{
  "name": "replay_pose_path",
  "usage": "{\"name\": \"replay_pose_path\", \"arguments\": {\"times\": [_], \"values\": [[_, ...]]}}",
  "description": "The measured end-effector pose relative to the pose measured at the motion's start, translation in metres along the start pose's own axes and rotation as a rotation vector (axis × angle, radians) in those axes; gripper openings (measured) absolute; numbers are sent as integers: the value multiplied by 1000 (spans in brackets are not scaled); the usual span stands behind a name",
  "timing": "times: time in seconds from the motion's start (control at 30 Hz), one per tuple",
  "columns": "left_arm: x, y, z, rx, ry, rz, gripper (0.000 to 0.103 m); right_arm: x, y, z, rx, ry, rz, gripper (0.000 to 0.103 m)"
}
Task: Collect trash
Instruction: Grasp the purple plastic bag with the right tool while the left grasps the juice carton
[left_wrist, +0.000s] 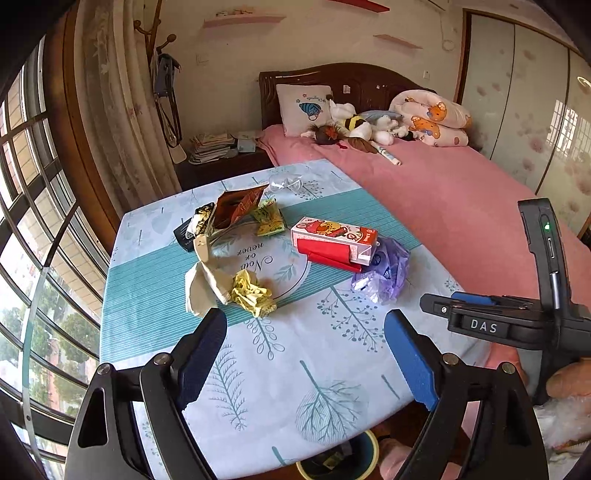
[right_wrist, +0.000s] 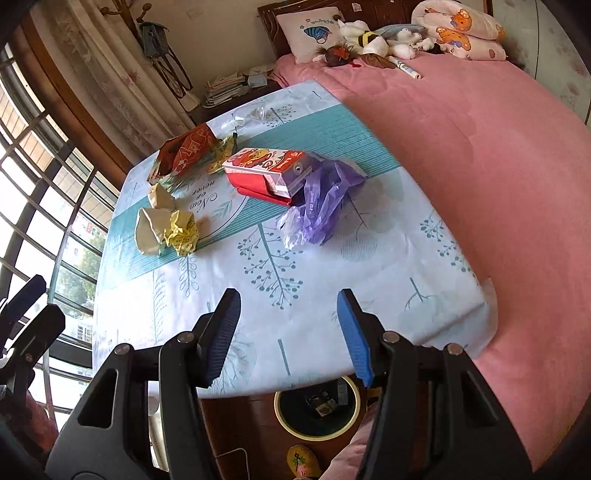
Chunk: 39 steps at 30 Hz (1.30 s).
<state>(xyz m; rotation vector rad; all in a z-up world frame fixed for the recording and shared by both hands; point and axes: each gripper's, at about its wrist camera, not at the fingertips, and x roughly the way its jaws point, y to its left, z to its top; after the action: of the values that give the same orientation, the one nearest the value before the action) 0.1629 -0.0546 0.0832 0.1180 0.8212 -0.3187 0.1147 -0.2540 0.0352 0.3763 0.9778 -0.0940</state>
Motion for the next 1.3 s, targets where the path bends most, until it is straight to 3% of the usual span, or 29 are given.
{"name": "replay_pose_path", "arguments": {"times": [0.2, 0.4, 0.47, 0.57, 0.67, 1.07, 1.3], "values": [[94, -22, 58, -106, 135, 0, 88, 91, -30, 65, -13, 134, 38, 51], [182, -26, 102, -249, 254, 22, 88, 174, -57, 105, -40, 278, 106, 51], [204, -25, 114, -277, 276, 43, 88, 192, -60, 112, -67, 307, 126, 42], [227, -20, 123, -307, 298, 71, 88, 203, -61, 124, -138, 301, 157, 25], [246, -18, 131, -316, 313, 92, 88, 212, -65, 136, -136, 340, 199, 15], [280, -14, 158, -350, 332, 106, 88, 194, -42, 186, -251, 249, 292, 11], [319, -8, 166, -335, 442, 121, 88, 199, -45, 197, -259, 237, 282, 11]]}}
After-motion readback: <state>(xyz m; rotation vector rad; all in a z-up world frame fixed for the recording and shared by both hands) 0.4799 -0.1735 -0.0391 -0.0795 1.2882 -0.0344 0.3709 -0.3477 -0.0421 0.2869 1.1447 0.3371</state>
